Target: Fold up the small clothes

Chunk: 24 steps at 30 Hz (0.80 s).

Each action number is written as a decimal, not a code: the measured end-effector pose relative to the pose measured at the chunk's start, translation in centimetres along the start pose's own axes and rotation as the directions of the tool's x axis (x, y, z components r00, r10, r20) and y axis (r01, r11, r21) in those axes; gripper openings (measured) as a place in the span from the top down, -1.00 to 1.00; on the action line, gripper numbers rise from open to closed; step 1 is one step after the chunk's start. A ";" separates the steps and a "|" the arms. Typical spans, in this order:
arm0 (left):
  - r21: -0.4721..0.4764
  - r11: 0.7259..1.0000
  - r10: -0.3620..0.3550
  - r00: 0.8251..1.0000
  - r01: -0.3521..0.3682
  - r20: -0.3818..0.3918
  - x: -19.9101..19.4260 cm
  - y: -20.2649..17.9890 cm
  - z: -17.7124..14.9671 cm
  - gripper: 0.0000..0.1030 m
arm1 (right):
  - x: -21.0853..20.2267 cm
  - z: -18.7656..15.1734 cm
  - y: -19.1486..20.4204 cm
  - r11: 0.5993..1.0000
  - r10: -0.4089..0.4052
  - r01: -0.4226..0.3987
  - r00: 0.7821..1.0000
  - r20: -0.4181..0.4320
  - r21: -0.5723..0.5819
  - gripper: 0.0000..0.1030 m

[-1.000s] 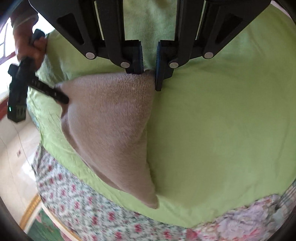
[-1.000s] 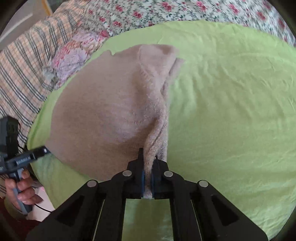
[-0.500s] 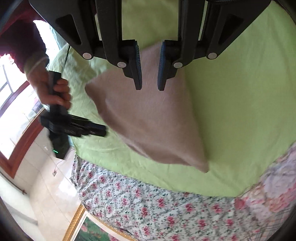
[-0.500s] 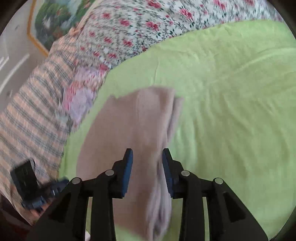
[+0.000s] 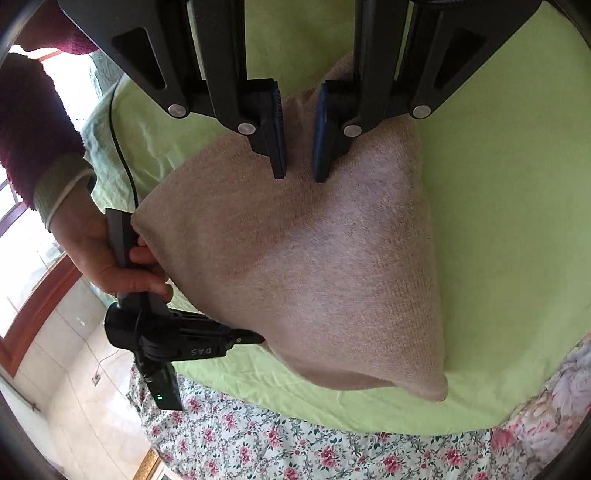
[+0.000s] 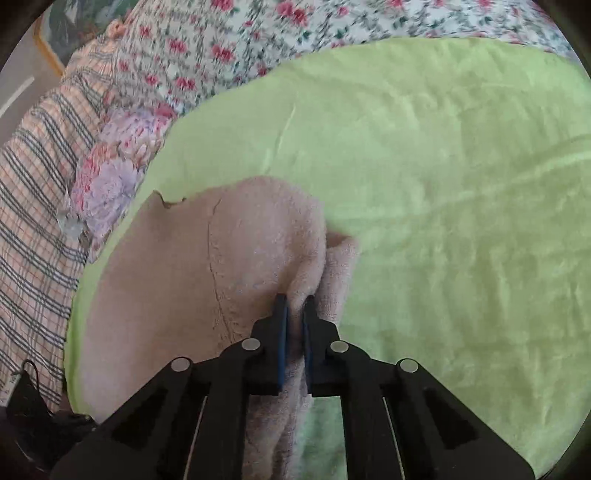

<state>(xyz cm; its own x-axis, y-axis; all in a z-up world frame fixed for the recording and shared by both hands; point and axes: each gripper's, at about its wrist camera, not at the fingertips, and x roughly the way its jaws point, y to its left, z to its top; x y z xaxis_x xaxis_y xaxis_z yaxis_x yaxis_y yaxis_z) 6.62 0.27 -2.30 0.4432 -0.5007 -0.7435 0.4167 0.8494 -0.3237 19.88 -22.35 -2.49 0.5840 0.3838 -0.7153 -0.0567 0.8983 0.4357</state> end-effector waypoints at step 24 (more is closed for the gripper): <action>-0.074 0.992 0.108 0.986 -0.100 0.126 -2.2 3.5 4.2 0.71 | -5.0 -7.8 3.8 0.997 0.014 -0.012 1.000 0.022 -0.075 0.84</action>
<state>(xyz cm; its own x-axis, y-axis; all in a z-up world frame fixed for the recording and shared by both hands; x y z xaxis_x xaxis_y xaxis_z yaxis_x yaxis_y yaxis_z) 10.46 3.67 0.67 0.5819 -0.4227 -0.6947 0.3105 0.9051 -0.2906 10.40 -19.17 -1.53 0.6008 0.3916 -0.6969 -0.1244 0.9070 0.4023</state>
